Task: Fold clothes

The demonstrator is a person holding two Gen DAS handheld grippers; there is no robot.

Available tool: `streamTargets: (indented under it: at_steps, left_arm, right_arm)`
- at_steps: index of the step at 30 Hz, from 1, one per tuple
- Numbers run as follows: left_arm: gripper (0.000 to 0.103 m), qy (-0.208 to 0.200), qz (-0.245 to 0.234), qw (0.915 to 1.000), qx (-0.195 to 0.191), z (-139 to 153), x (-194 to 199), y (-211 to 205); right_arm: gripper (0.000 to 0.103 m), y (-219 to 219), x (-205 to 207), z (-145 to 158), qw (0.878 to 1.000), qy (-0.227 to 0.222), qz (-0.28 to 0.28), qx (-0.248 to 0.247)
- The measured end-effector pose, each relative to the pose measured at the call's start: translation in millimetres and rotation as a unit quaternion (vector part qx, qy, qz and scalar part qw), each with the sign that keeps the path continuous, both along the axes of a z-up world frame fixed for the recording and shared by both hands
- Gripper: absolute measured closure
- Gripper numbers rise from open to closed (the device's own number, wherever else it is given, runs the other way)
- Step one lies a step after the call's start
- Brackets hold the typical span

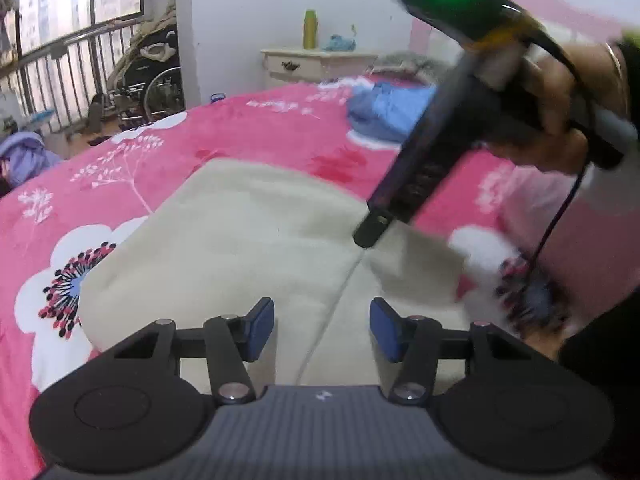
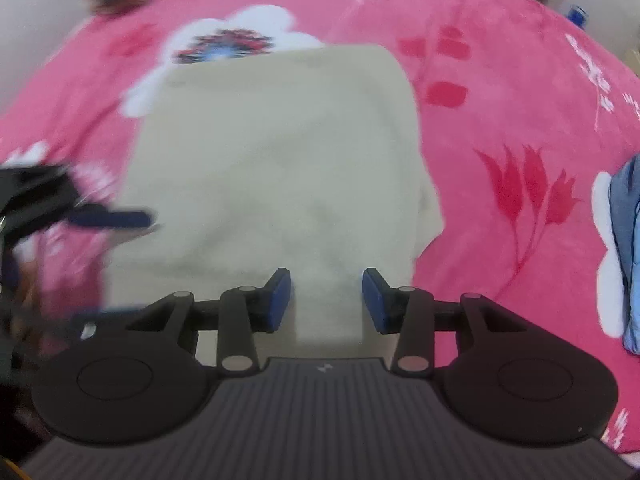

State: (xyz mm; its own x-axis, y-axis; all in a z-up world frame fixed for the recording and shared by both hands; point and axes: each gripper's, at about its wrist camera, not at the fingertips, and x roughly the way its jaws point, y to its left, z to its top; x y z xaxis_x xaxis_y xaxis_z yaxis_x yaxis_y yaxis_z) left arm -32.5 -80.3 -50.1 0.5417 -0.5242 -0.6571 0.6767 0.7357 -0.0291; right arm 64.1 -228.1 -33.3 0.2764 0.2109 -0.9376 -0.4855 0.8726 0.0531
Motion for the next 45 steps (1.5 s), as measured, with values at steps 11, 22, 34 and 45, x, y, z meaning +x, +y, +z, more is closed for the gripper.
streamTargets:
  at_steps: [11,22,34,45]
  left_arm:
    - [0.032,0.053,0.043,0.9976,0.009,13.0,0.6,-7.2]
    - [0.006,0.115,0.140,0.9827,0.036,20.3,14.4,-3.6]
    - [0.006,0.151,0.223,0.9614,0.059,29.2,20.5,14.0]
    - [0.006,0.174,0.252,0.9483,0.084,22.1,4.4,22.3]
  right_arm:
    - [0.048,-5.4,-42.0,-14.7,0.995,0.049,-0.084,0.014]
    - [0.040,6.5,-65.8,-22.4,0.993,0.043,-0.105,-0.030]
    - [0.036,7.9,-67.4,-24.6,0.991,0.040,-0.126,-0.034]
    - [0.033,6.5,-81.1,-18.0,0.987,0.037,-0.150,-0.033]
